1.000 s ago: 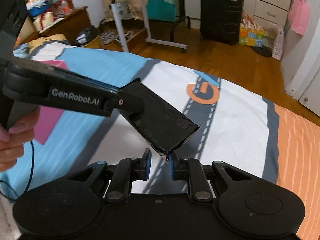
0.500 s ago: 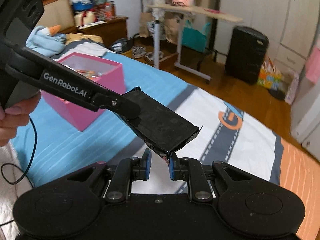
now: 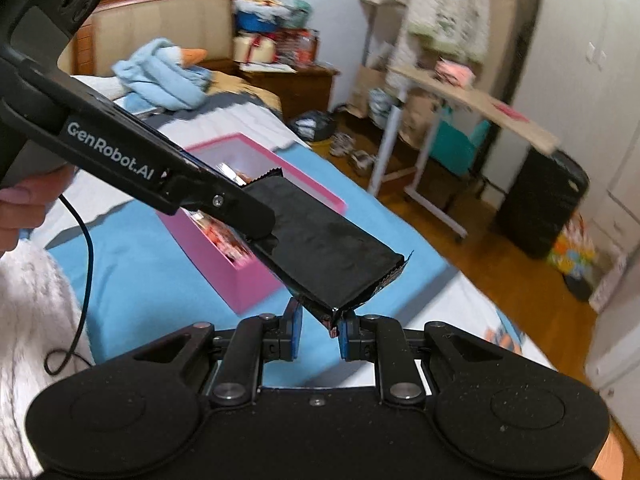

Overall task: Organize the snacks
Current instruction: 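Lift the black pack with the left gripper and carry it over the box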

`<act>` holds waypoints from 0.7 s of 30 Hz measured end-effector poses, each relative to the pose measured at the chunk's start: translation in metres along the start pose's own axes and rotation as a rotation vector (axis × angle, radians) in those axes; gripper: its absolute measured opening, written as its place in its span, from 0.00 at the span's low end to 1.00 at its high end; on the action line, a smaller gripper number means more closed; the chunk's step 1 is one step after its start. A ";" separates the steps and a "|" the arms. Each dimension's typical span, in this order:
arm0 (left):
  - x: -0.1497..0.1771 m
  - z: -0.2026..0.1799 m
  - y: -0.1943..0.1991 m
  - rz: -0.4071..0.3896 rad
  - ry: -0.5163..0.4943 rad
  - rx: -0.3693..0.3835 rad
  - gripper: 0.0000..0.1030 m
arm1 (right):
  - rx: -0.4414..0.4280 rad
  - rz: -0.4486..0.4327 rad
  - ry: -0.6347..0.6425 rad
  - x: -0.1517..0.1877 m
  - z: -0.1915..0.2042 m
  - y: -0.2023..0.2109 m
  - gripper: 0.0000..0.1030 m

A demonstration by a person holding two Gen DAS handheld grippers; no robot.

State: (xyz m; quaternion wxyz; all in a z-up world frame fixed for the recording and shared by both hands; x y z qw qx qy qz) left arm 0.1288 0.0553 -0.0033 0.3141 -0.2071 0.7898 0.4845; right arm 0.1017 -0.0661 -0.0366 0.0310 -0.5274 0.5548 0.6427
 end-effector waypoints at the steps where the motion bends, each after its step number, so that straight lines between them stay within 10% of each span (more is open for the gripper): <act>1: -0.001 0.012 0.007 -0.012 0.017 -0.012 0.43 | -0.008 -0.001 0.018 -0.008 0.007 -0.005 0.21; 21: -0.021 0.195 0.022 -0.064 0.156 -0.175 0.41 | -0.147 -0.015 0.116 -0.100 0.080 -0.127 0.22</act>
Point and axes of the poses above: each gripper's, at about its wrist camera, not at the fingertips, and y roughly against the way its jaws point, z to its left, x to its underside, the point moved 7 cm from there along -y, roughly the way its jaws point, and after that the axes turned 2 degrees about x, right-handed, at the moved point
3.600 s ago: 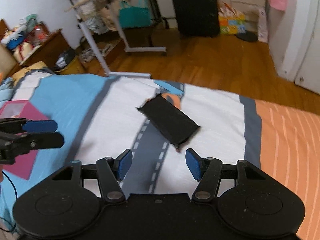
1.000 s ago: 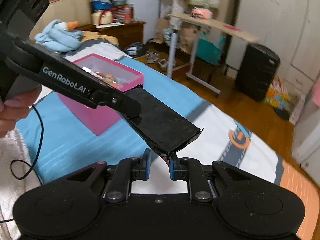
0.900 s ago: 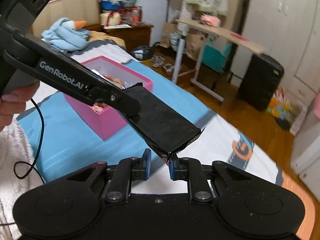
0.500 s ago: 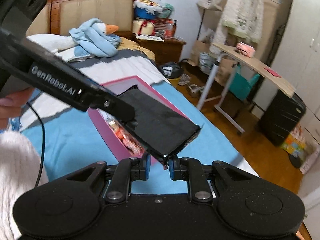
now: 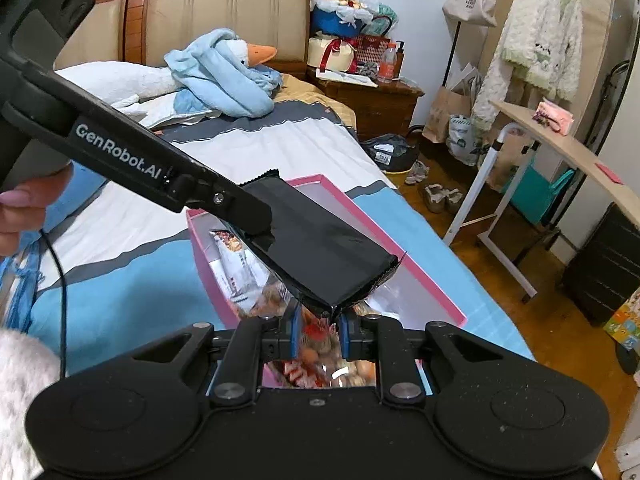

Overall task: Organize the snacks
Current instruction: 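Lift the black pack with the left gripper and carry it over the box, then lower the black pack into the box and open the left gripper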

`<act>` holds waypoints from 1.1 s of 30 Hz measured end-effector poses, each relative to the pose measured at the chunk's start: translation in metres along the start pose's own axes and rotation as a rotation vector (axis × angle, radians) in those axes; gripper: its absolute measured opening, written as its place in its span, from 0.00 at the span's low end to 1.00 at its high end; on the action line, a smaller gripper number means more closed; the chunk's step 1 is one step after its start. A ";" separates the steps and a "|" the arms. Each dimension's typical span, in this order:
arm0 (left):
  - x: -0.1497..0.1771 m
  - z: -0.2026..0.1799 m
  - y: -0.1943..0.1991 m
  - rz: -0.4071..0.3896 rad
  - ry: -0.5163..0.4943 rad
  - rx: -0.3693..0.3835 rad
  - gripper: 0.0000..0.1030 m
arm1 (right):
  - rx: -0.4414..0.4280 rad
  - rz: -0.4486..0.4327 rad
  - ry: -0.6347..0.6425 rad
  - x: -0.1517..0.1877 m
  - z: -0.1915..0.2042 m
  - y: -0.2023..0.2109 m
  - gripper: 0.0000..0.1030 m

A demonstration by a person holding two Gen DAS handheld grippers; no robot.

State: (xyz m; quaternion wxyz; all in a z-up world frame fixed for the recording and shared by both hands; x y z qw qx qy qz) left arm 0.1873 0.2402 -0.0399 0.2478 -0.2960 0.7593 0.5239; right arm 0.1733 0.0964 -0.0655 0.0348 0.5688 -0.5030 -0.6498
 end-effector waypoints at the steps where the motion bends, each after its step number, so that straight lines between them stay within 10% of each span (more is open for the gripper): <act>1: -0.002 0.004 -0.004 -0.005 0.003 -0.005 0.41 | 0.000 0.003 -0.004 -0.002 0.000 -0.007 0.22; 23: -0.014 0.037 -0.107 -0.019 -0.024 -0.067 0.48 | -0.047 0.060 -0.177 0.010 -0.038 -0.101 0.24; 26: -0.018 0.036 -0.117 -0.036 -0.050 -0.124 0.63 | -0.036 0.055 -0.210 0.012 -0.046 -0.104 0.30; 33: -0.009 0.024 -0.114 -0.005 -0.059 -0.161 0.64 | -0.013 0.024 -0.221 0.040 -0.056 -0.068 0.39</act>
Point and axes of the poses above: each gripper's, at about its wrist camera, not at the fingertips, and y roughly against the way its jaws point, z to its left, x to its underside, the point moved 7 cm from there along -y, roughly the way its jaws point, and after that the axes turned 2 degrees about x, right-handed, at the moved point
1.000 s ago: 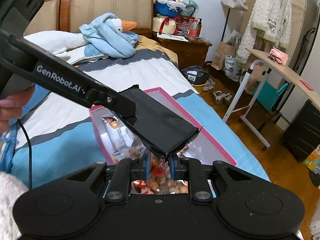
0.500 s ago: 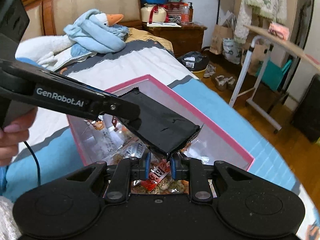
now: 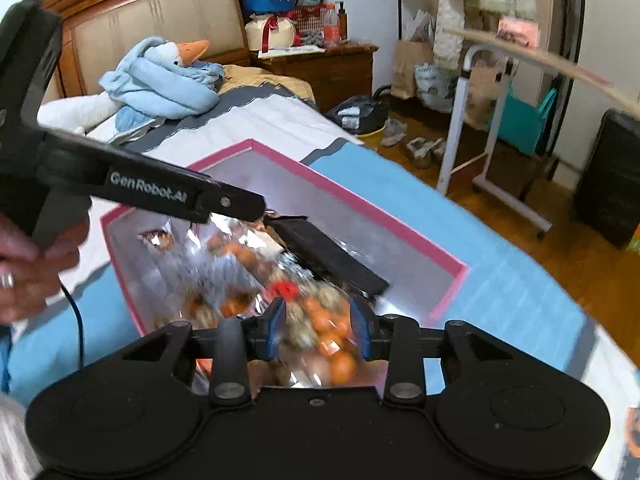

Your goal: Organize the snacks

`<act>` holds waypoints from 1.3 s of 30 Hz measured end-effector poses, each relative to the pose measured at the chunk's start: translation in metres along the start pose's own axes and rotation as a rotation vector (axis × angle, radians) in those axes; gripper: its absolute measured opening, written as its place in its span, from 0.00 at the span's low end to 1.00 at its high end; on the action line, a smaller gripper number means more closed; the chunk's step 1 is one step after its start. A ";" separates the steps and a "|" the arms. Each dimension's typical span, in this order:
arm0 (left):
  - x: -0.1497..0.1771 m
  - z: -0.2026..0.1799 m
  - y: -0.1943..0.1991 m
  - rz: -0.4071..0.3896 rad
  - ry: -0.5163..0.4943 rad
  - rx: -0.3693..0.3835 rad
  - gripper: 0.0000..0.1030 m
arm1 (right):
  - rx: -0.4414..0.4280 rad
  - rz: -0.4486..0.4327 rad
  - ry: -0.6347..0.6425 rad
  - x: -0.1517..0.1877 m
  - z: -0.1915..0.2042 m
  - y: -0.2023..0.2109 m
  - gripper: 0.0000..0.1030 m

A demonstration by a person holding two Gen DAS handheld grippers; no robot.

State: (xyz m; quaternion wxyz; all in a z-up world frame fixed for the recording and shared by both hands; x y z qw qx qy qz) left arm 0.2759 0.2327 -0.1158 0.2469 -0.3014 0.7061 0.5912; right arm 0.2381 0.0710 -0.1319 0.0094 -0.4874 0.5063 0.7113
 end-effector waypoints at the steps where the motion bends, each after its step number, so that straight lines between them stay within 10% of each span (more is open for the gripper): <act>1: 0.002 -0.003 0.006 -0.004 -0.001 -0.003 0.64 | 0.007 -0.011 0.002 0.002 -0.002 0.008 0.39; 19: 0.008 -0.072 0.130 -0.014 -0.107 0.056 0.74 | 0.084 -0.122 -0.104 0.005 -0.018 0.144 0.46; 39: 0.066 -0.136 0.193 -0.087 -0.246 0.056 0.83 | 0.273 -0.138 -0.299 0.085 -0.022 0.229 0.58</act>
Point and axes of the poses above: each gripper's, at about its wrist camera, not at the fingertips, and y roughly against the way its jaws point, z to its left, x to its underside, the point moved 7 cm from there along -y, roughly the way its jaws point, and after that the axes turned 2 degrees about x, right-handed, at the moved point
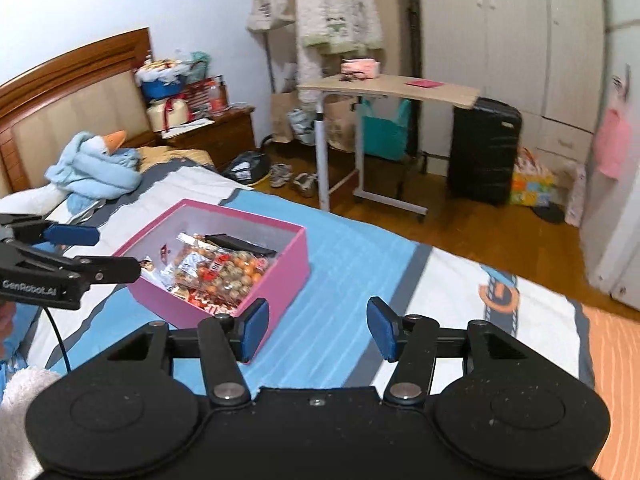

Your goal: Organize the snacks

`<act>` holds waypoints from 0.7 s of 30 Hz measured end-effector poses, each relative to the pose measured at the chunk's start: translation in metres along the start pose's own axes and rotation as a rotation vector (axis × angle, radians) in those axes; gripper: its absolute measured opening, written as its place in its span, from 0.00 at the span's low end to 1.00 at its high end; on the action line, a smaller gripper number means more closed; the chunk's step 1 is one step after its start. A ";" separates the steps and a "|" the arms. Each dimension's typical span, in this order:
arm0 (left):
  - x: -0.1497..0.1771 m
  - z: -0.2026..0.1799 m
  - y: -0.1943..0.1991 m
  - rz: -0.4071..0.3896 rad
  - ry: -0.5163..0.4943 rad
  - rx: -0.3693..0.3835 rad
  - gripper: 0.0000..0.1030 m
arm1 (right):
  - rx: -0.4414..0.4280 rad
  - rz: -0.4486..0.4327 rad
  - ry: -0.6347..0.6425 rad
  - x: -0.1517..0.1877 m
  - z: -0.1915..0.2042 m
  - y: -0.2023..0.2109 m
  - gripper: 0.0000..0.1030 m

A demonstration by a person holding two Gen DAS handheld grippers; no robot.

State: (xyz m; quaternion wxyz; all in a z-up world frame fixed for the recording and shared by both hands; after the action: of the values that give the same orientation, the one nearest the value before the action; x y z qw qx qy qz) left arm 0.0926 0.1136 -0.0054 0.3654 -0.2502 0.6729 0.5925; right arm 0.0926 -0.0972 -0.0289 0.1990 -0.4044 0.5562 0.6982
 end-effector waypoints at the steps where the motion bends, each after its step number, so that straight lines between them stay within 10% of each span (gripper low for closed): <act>1: 0.002 -0.001 0.002 -0.002 -0.005 0.003 0.84 | 0.008 -0.002 -0.008 0.004 -0.001 0.002 0.58; 21: 0.039 -0.025 0.017 -0.002 0.007 0.039 0.86 | 0.153 -0.029 -0.083 0.056 -0.005 0.037 0.65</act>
State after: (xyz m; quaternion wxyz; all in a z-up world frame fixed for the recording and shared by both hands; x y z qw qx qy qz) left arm 0.0507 0.0962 -0.0251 0.3683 -0.2457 0.6855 0.5779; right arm 0.0338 -0.1225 -0.0503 0.2623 -0.3668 0.5934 0.6668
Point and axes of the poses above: each gripper's, at about its wrist camera, not at the fingertips, and y roughly against the way its jaws point, z to its left, x to its underside, the point moved 7 cm from there along -y, roughly the way its jaws point, and after that the axes turned 2 degrees about x, right-handed, at the moved point
